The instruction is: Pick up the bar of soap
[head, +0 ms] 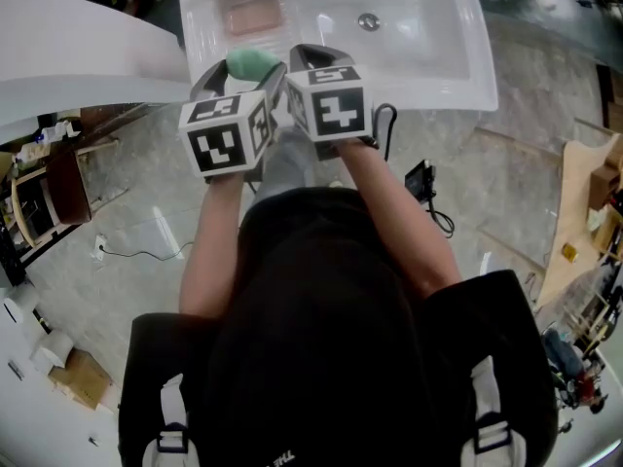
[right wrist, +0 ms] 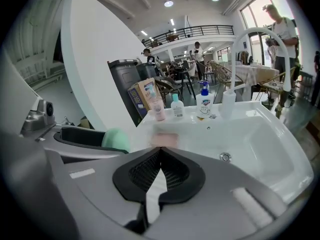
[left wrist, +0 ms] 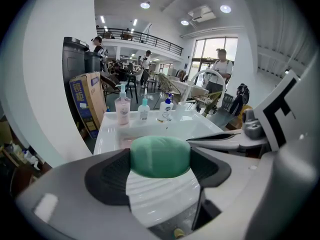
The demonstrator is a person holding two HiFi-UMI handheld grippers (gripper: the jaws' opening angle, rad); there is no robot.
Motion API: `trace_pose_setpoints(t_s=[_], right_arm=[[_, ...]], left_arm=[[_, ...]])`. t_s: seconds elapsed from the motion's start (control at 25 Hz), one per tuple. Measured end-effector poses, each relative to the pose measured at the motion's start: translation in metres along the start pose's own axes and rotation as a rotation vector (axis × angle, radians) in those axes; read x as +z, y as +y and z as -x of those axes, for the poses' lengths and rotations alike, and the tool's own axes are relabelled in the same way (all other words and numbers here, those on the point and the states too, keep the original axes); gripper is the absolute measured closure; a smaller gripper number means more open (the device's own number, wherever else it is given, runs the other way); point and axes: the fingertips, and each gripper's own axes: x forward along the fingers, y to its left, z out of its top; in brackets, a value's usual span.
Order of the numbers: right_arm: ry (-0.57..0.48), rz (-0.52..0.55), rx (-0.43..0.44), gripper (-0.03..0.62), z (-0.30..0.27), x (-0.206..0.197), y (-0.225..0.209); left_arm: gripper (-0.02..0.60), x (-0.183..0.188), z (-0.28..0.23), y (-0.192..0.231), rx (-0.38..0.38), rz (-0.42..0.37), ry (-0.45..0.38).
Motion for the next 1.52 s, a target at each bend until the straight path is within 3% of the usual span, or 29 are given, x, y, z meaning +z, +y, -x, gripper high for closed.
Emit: trace_pose_setpoints(t_s=[1.04,1.52], right_arm=[[-0.098,0.054,0.037,0.579,0.173,-0.114,0.011],[-0.090,0.043,0.032,0.579,0.204,-0.153,0.019]], left_arm=[[0.202,-0.108,0.132,-0.121,0.066,0.002,-0.066],[0.202,-0.147,0.172,-0.131,0.080,0.014,-0.067]])
